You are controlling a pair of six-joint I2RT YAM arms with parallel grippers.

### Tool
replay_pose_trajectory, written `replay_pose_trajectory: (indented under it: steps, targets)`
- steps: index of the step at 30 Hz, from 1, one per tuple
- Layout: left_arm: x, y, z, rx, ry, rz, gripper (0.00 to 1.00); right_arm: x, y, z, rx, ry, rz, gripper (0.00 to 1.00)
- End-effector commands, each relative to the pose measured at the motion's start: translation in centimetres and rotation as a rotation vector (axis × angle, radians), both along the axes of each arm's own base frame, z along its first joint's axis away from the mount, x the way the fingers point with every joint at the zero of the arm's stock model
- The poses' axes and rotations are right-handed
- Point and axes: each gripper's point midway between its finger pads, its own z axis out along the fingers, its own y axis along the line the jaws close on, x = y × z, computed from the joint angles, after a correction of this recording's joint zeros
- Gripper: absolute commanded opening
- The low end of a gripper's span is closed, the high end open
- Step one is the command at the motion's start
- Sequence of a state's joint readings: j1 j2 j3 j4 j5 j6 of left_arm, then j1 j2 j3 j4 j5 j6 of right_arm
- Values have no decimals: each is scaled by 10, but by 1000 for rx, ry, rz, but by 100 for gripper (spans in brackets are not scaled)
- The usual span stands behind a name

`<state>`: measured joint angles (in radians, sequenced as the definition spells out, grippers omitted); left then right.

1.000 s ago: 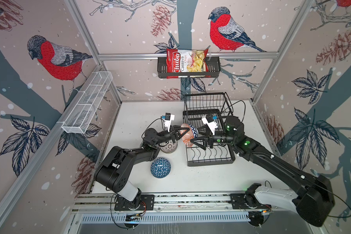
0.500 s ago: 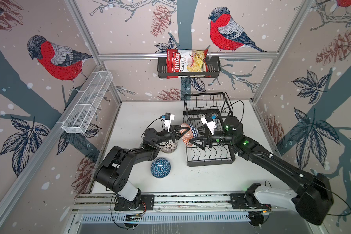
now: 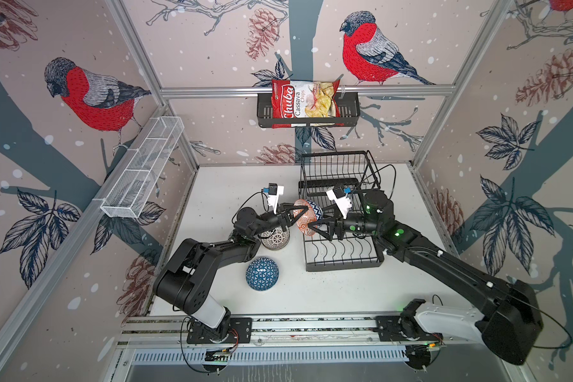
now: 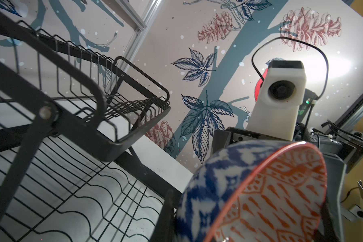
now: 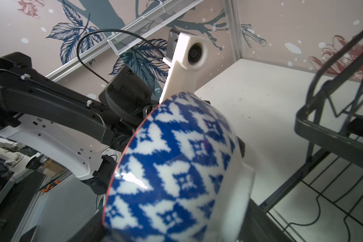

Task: Load bowls into a dish rack
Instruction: Place the bowl in the dish rack.

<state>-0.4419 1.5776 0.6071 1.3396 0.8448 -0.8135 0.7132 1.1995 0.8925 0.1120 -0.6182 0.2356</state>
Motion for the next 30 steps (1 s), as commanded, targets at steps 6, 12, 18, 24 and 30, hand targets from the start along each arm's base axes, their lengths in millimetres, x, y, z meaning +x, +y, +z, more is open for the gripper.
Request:
replay_pose_trajectory:
  steps: [6,12,18,24,30]
  targets:
    - [-10,-5,11,-28,-37,-67,0,-18,12,17,60,-41,106,69]
    - [-4,-4,7,-3,-30,-34,0,-13,11,13,49,-41,71,61]
    - [-4,-5,10,12,-44,-30,8,-11,7,16,52,-57,46,58]
    - [-3,-5,12,10,-44,-28,23,-14,4,23,72,-78,40,53]
    - [-4,-5,13,8,-42,-33,32,-13,0,27,79,-86,14,50]
